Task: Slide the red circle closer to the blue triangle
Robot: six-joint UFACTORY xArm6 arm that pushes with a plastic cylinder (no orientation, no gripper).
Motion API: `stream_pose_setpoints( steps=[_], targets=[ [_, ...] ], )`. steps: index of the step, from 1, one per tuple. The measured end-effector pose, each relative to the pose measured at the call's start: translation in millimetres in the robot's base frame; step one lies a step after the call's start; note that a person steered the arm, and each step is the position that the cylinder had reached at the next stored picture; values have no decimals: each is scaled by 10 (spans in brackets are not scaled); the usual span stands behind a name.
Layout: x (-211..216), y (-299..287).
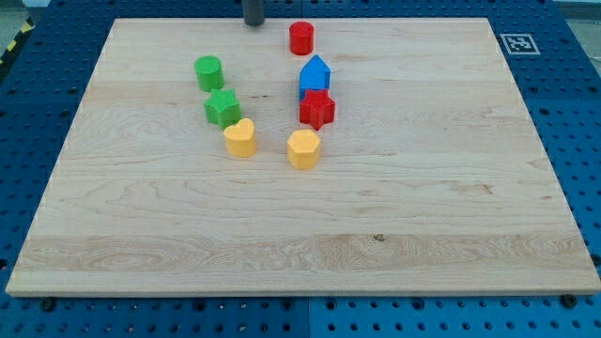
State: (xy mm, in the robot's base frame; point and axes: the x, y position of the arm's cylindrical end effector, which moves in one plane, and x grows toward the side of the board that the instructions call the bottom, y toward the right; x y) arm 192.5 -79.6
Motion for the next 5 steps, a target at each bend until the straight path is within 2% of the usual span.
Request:
stream_pose_setpoints(
  steps=[5],
  targets=[
    [100, 414]
  ],
)
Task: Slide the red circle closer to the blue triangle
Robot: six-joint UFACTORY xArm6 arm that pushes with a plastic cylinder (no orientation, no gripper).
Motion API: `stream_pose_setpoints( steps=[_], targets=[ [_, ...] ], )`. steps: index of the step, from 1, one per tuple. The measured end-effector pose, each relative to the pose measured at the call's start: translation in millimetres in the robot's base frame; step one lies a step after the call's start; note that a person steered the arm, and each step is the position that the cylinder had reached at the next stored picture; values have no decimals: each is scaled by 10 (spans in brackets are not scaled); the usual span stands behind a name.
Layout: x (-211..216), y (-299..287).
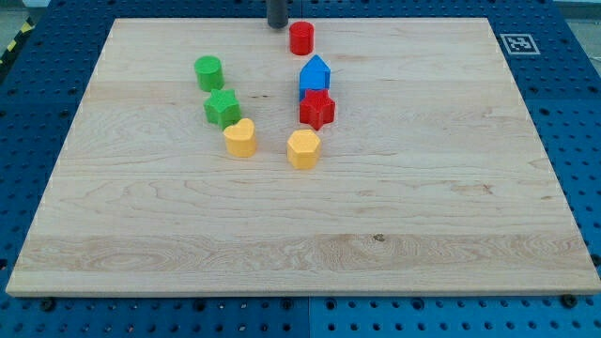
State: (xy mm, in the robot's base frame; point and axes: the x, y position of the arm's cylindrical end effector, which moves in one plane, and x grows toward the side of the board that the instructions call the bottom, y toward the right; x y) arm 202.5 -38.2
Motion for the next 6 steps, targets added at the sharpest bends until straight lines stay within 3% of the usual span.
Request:
stream_pose_setpoints(
  steps=[3, 6],
  targets=[
    [174, 416],
    [327, 243]
  ],
)
